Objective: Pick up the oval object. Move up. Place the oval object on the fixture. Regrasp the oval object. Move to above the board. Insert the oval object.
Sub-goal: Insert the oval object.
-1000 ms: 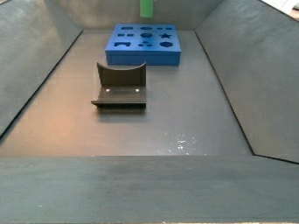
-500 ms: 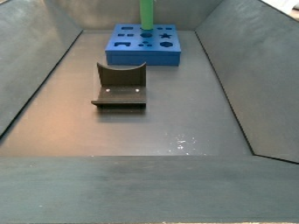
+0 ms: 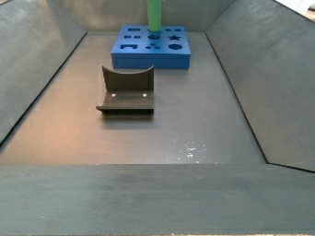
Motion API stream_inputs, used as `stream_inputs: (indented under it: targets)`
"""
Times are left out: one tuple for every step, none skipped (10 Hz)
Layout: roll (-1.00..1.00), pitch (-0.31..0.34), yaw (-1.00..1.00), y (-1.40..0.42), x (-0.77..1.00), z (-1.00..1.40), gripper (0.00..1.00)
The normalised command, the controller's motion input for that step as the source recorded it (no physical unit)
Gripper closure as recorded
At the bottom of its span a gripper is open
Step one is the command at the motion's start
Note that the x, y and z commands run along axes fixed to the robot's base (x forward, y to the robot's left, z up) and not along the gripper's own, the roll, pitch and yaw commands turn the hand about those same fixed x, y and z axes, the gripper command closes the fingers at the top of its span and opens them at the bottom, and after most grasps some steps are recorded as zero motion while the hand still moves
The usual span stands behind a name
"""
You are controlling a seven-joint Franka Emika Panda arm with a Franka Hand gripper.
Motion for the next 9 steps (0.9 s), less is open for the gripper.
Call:
stream_inputs:
  targets:
    - [0.04, 0.000, -0.02, 0.00, 0.37, -0.33, 1.00]
    - [0.06, 0.000, -0.06, 0.00, 0.34, -0.35, 1.00]
    - [0.06, 0.000, -0.06, 0.01, 0.11, -0.43, 1.00]
    - [0.09, -0.010, -0.05, 0.00, 0.00, -0.55, 1.00]
    - [0.13, -0.047, -0.04, -0.02, -0.09, -0.64, 1.00]
    - [0.18, -0.056, 0.00, -0.03, -0.03, -0.73, 1.00]
    - [0.21, -0.074, 0.00, -0.05, -0.07, -0.68, 1.00]
    - [0.00, -0.009, 0.00, 0.00, 0.00, 0.00, 1.00]
    - [0.00, 0.000, 0.00, 0.00, 0.00, 0.00, 1.00]
